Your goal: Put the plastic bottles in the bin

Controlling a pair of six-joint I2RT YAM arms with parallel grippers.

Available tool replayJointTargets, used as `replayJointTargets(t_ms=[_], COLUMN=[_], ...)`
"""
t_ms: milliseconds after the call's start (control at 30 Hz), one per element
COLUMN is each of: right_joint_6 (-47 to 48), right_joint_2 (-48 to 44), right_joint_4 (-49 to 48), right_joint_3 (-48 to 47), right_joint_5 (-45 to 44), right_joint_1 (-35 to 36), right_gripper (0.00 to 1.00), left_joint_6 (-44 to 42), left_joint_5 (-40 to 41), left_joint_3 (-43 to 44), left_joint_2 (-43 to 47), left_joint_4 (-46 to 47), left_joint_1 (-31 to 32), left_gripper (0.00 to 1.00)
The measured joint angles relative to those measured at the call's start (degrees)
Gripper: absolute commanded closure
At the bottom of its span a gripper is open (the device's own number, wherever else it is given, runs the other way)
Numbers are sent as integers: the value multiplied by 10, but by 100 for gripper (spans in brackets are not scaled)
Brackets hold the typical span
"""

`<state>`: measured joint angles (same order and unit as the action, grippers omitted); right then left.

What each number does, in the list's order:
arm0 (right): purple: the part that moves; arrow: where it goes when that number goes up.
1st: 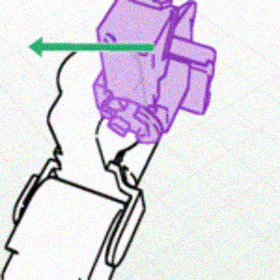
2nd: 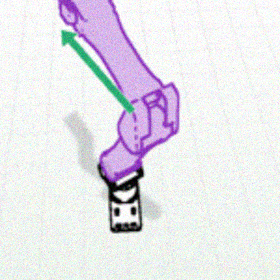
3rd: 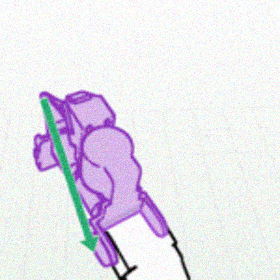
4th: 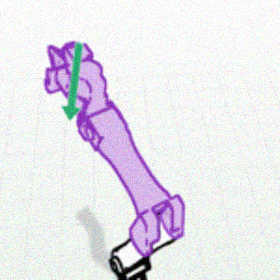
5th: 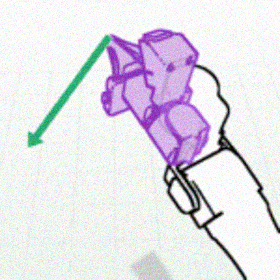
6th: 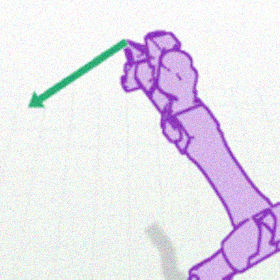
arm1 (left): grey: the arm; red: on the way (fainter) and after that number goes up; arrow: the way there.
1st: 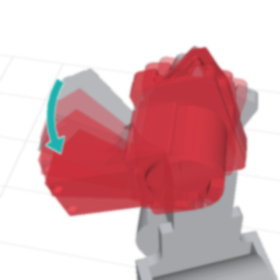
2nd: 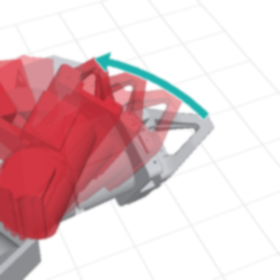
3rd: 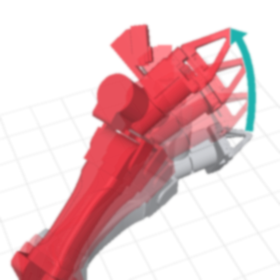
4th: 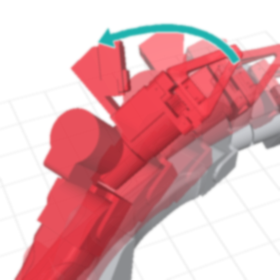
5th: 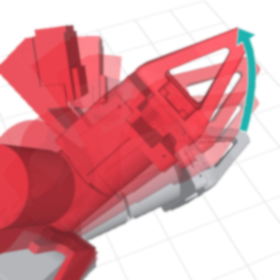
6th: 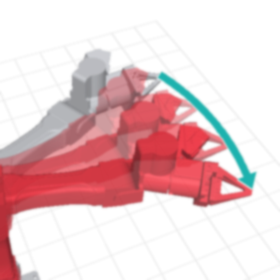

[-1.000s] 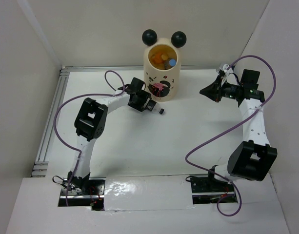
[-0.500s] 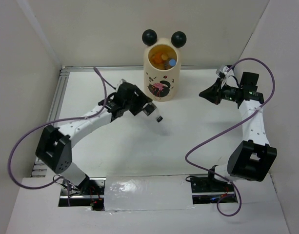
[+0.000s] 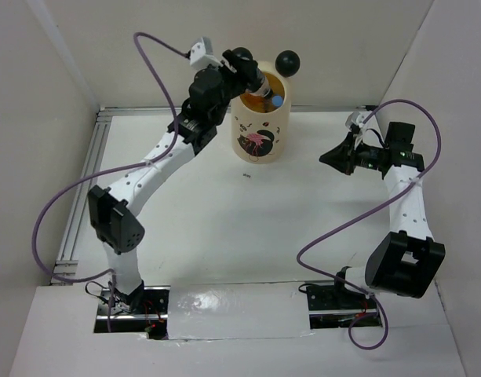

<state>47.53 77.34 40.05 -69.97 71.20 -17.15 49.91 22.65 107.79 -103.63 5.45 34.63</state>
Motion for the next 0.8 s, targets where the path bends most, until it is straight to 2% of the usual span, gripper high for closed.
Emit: replayJointTargets(t_ms=[100, 200, 433, 533, 567, 600, 667, 733, 800], right_joint_6=[7, 14, 20, 21, 21, 21, 21, 22, 24], right_joint_2=[-3, -3, -3, -2, -2, -1, 0, 1, 1], right_joint_4=[10, 16, 19, 20, 20, 21, 23, 28, 29], right_joint_3=[3, 3, 3, 3, 3, 3, 3, 3, 3], right_joint_5=[0, 0, 0, 0, 0, 0, 0, 0, 1], right_joint_1=[-3, -4, -13, -15, -15, -15, -15, -16, -18], right_gripper=[85, 85, 85, 85, 85, 84, 81, 79, 78], left_joint_6=[-110, -218, -405, -460, -474, -486, -502, -508, -510], left_joint_5=[24, 43, 85, 107, 113, 117, 123, 126, 127], left_joint_3=[78, 119, 81, 65, 62, 58, 50, 46, 46], left_joint_2=[-61, -107, -137, -147, -152, -156, -163, -171, -179], left_joint_4=[35, 72, 134, 165, 175, 183, 192, 192, 190], left_joint_1=[15, 31, 54, 55, 55, 55, 55, 55, 55], left_gripper=[100, 100, 97, 84, 76, 57, 41, 15, 12])
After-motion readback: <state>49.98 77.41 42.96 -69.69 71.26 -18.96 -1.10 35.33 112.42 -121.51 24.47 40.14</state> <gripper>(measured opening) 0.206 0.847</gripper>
